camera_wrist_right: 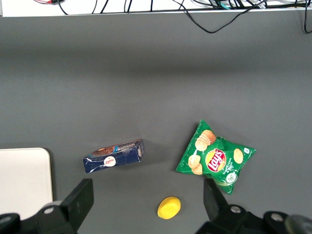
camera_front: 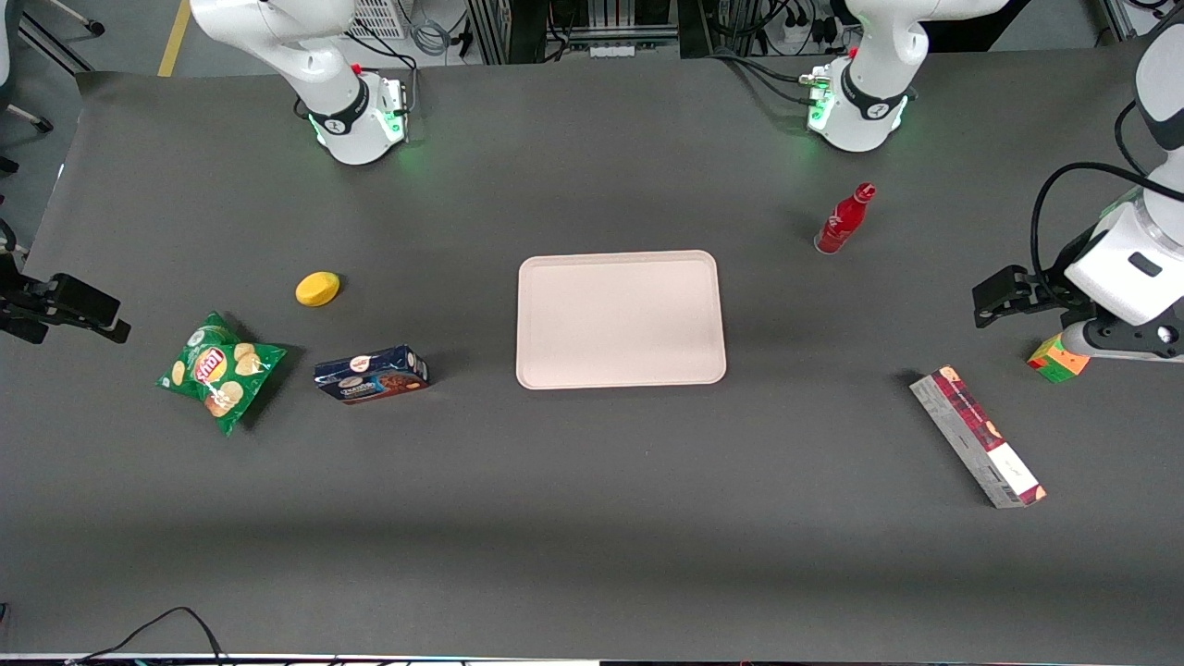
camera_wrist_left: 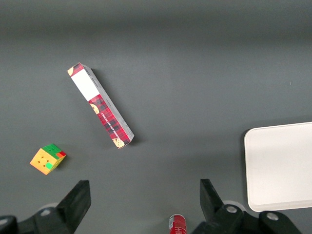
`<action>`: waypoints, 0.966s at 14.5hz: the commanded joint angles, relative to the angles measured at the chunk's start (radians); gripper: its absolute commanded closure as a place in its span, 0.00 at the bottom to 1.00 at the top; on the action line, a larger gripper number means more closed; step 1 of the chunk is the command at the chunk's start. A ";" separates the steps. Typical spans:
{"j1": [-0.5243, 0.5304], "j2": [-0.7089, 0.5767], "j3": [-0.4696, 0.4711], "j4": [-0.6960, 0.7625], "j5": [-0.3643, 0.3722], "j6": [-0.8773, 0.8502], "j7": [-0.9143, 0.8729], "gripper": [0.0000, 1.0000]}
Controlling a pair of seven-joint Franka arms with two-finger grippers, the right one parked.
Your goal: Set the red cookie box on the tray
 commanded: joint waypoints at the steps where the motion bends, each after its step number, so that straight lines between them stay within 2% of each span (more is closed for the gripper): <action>1: -0.006 0.015 0.007 0.031 -0.003 -0.024 0.001 0.00; 14: -0.003 0.026 0.008 0.010 0.015 -0.028 -0.047 0.00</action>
